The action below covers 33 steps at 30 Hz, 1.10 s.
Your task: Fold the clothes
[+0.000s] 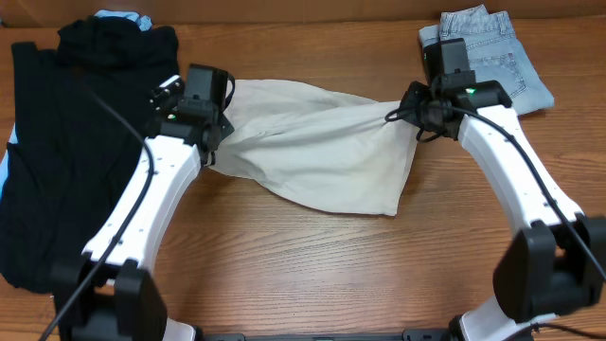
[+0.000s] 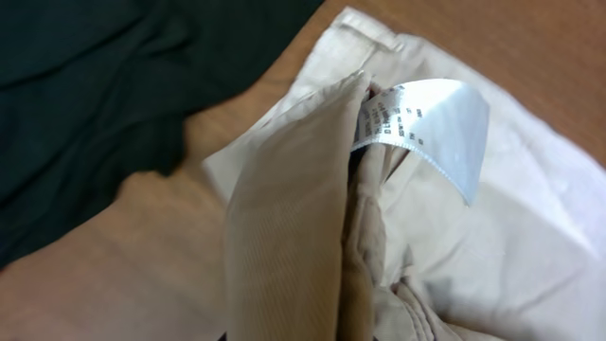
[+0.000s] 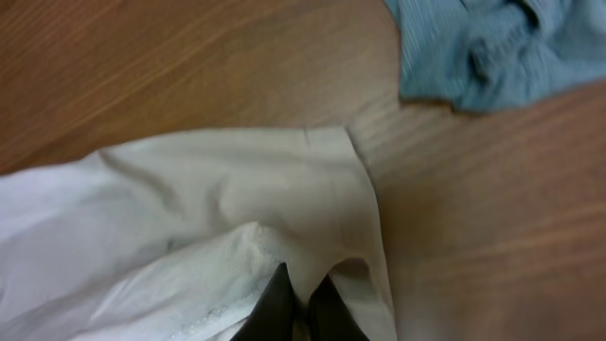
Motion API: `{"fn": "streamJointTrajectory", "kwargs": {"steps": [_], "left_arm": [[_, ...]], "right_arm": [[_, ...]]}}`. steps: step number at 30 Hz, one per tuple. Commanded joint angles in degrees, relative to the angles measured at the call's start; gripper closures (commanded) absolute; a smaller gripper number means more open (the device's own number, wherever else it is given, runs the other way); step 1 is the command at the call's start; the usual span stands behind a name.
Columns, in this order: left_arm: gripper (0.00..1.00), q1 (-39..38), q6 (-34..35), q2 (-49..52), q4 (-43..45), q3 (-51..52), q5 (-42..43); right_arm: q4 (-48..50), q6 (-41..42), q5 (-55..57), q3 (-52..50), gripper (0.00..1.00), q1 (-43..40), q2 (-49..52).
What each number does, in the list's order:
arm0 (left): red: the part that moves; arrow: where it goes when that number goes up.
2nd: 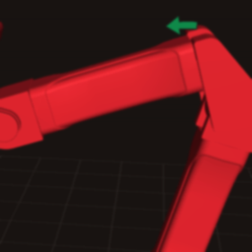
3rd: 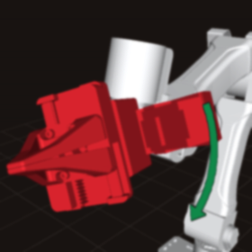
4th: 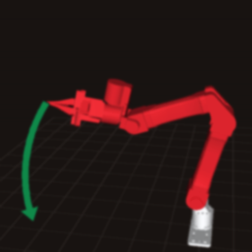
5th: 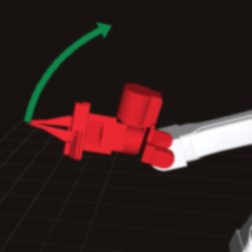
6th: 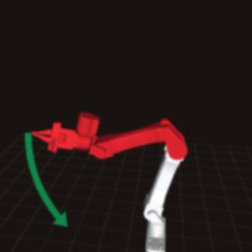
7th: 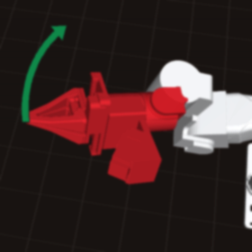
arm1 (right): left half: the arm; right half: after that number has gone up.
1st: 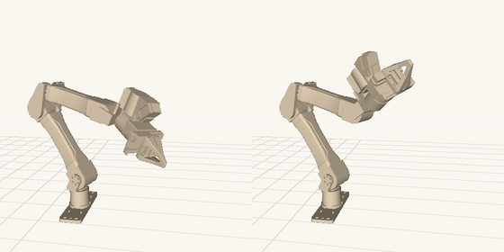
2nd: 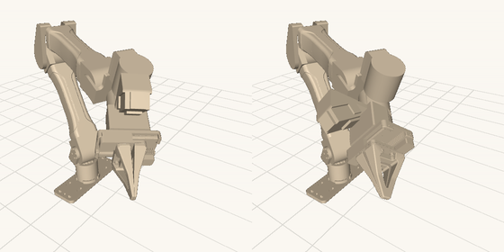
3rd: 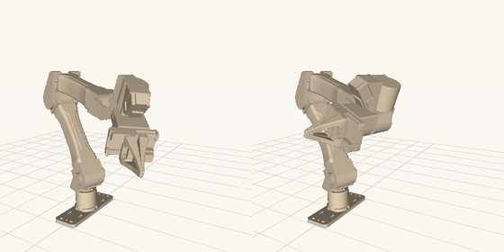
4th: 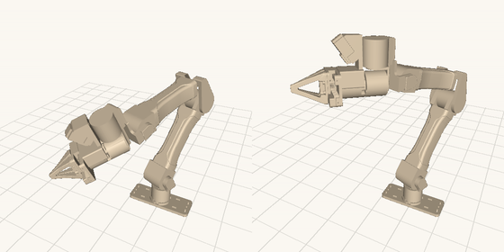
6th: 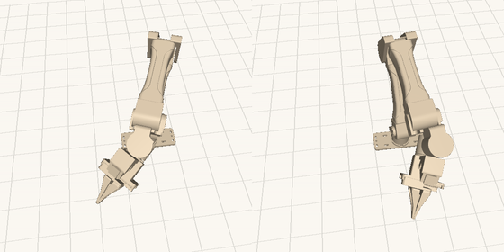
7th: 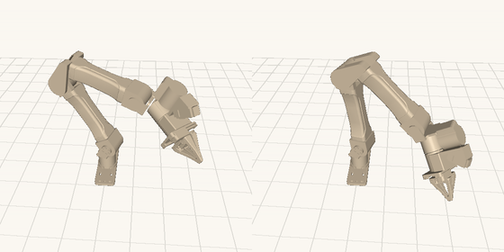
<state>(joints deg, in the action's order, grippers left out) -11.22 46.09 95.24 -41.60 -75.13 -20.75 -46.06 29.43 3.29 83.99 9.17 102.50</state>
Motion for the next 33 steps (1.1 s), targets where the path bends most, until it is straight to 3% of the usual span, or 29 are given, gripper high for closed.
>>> {"fn": "streamJointTrajectory", "kwargs": {"steps": [1,18,19,20,21,22,24,29,33], "left_arm": [[0.96,0.81,-0.44,1.99,3.32,0.28,-5.09],[0.96,3.08,5.25,2.19,10.05,0.26,-6.6],[0.92,3.21,5.27,2.25,10.58,0.28,-6.69],[0.83,3.34,5.25,2.29,11.23,0.31,-6.67],[0.7,3.41,5.18,2.58,12.22,0.31,-6.69],[0.41,3.43,5.16,2.89,13.42,0.31,-6.78],[0.0,3.48,4.63,3.13,15.06,0.31,-6.78],[0.0,4.55,-3.21,3.1,17.88,-0.85,-4.68],[0.0,6.47,-4.2,3.02,11.21,-4.46,-3.04]], "right_arm": [[3.26,-2.64,2.64,1.16,0.96,-1.16,0.42],[18.64,-5.95,2.64,1.27,0.96,-1.16,0.52],[19.5,-5.95,2.67,1.27,0.96,-1.16,0.74],[20.76,-6.1,2.64,1.27,0.96,-1.16,1.01],[22.56,-6.75,2.56,1.27,0.92,-1.09,1.44],[25.05,-7.58,2.19,1.27,0.7,-1.03,2.23],[29.16,-8.52,1.7,1.27,0.0,-0.98,3.65],[28.37,-8.94,1.79,1.27,0.0,-1.38,4.0],[19.63,-9.84,1.64,1.27,0.0,-1.44,3.69]]}}
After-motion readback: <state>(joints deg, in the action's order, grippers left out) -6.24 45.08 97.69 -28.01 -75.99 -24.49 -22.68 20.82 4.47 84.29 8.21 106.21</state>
